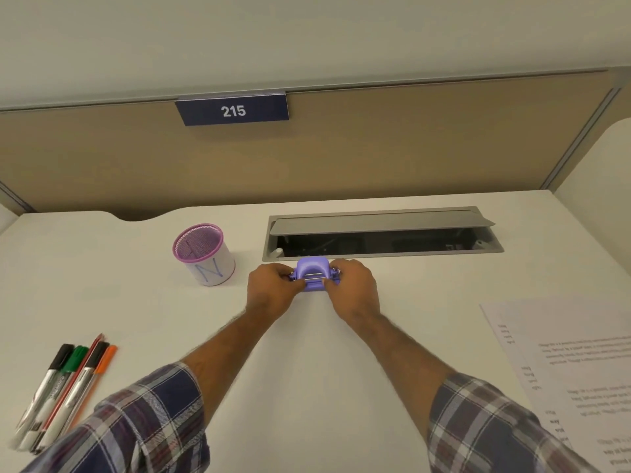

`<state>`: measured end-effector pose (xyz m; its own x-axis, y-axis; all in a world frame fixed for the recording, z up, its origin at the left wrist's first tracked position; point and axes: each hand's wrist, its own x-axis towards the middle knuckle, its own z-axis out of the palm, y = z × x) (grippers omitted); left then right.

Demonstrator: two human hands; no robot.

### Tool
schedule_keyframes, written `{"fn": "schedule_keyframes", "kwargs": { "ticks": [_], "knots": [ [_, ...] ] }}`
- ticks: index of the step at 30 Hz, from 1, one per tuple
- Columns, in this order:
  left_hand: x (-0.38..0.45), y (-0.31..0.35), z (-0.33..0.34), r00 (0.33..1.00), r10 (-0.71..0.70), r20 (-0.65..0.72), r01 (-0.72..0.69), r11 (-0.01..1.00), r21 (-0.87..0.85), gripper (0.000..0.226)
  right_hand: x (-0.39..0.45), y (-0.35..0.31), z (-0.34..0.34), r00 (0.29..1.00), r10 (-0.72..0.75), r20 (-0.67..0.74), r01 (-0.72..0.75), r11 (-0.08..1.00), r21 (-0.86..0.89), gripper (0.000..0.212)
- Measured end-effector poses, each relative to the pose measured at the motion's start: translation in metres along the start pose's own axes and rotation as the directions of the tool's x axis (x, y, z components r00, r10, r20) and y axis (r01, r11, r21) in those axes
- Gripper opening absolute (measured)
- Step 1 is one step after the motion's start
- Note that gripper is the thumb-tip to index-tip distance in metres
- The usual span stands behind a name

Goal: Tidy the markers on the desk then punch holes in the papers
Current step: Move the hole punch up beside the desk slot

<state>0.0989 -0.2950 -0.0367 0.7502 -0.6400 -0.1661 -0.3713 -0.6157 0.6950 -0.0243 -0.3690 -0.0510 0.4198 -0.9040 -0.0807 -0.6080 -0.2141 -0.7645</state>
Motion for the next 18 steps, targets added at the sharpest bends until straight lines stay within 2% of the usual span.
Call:
{"fn": "schedule_keyframes", "kwargs": {
  "ticks": [8, 13, 16, 18],
  "knots": [
    [0.006, 0.000, -0.002, 0.998, 0.061, -0.027, -0.062, 0.998, -0.015, 0.039, 0.005, -0.001, 0.002, 0.997, -0.051, -0.052, 0.052, 0.999, 0.007, 0.040],
    [-0.005, -0.005, -0.009, 0.999, 0.020, -0.046, -0.022, 0.999, -0.042, 0.058, -0.011, 0.003, -0.008, 0.997, -0.060, -0.051, 0.059, 0.998, -0.021, 0.056],
    [-0.025, -0.012, -0.015, 0.996, 0.029, -0.084, -0.032, 0.999, -0.042, 0.054, -0.034, 0.014, -0.028, 0.990, -0.042, -0.133, 0.042, 0.999, -0.004, 0.054],
    [-0.048, -0.020, -0.016, 0.992, 0.085, -0.090, -0.088, 0.995, -0.037, 0.045, -0.055, 0.028, -0.042, 0.981, -0.062, -0.186, 0.059, 0.998, -0.020, 0.047]
  ]
}}
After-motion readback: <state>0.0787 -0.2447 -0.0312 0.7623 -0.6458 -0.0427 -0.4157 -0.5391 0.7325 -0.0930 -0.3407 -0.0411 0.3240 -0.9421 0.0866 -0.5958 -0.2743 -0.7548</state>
